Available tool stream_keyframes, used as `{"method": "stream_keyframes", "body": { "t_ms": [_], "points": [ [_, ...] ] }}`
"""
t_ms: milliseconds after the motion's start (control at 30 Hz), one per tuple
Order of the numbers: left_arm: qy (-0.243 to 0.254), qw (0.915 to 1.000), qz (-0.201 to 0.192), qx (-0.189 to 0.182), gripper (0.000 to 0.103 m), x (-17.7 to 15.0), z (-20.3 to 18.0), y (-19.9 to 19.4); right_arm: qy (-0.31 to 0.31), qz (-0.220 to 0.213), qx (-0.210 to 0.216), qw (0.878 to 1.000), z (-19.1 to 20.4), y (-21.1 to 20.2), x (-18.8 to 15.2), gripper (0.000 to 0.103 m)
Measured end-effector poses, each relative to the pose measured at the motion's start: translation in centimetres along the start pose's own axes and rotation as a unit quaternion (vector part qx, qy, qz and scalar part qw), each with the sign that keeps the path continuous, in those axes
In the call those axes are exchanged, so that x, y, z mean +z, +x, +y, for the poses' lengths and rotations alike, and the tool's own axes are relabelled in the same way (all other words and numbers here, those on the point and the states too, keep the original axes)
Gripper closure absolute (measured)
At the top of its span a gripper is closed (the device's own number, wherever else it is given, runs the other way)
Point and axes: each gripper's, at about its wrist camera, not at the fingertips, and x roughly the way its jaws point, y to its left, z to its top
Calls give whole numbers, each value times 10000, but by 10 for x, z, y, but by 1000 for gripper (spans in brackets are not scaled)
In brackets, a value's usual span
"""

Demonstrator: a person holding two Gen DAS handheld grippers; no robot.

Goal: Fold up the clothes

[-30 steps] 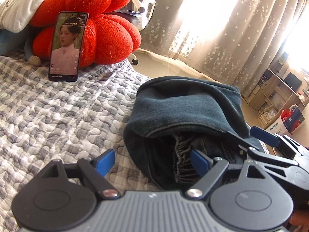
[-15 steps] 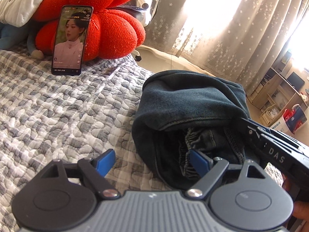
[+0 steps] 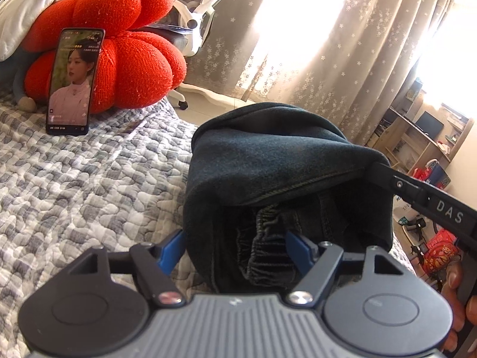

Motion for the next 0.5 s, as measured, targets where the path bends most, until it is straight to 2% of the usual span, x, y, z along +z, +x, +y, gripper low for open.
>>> {"method": "stream_keyframes", "body": {
  "t_ms": [500],
  "points": [
    [121,9998,-117,-105,28,1,-7,-1,283,-362,-278,9986,-17,-17,11,89]
  ]
}}
